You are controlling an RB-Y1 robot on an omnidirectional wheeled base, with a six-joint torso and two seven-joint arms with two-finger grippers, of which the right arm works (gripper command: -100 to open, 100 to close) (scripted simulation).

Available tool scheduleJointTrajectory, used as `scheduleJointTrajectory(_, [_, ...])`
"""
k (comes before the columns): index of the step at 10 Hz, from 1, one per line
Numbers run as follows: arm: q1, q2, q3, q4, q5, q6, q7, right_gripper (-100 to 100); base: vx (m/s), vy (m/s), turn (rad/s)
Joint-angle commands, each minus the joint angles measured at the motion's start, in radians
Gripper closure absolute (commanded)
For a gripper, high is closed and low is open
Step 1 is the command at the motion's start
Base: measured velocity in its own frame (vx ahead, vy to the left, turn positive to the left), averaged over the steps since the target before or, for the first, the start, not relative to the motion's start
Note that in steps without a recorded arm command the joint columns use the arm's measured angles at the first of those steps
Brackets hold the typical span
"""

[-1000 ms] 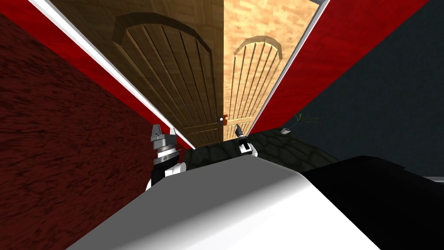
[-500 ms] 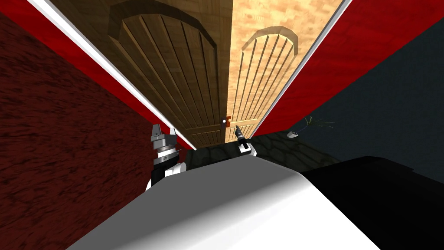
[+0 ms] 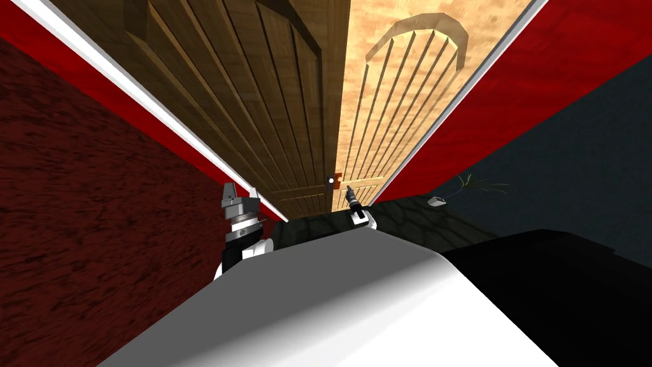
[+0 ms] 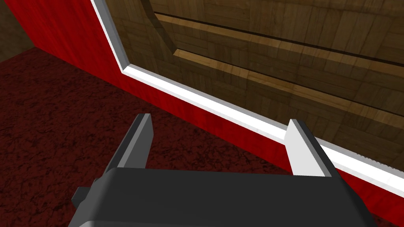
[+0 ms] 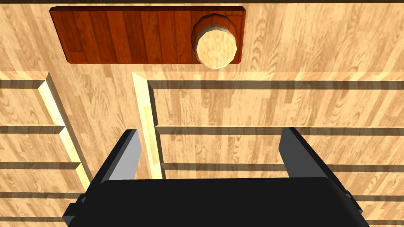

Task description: Pull the door open

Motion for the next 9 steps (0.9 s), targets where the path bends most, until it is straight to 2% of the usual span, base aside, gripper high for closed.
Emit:
scheduleJointTrajectory(1, [0.012,-0.028,-0.02,-0.001,-0.01,0.013,-0.011,-100,-0.052,-0.005,-0.057])
scheduleJointTrajectory(4, [0.031,-0.076,-0.078,0.033,-0.03,0.01,-0.023,-100,-0.039,0.002,-0.023])
scheduleJointTrajectory(5, [0.034,-0.086,-0.09,0.041,-0.035,0.009,-0.026,-100,0.002,0.006,0.0])
scheduleJointTrajectory(7, [0.041,-0.123,-0.131,0.069,-0.052,0.004,-0.037,-100,0.051,0.007,0.022])
scheduleJointTrajectory(9, [0.037,-0.145,-0.151,0.088,-0.065,-0.004,-0.047,-100,0.116,-0.005,0.065])
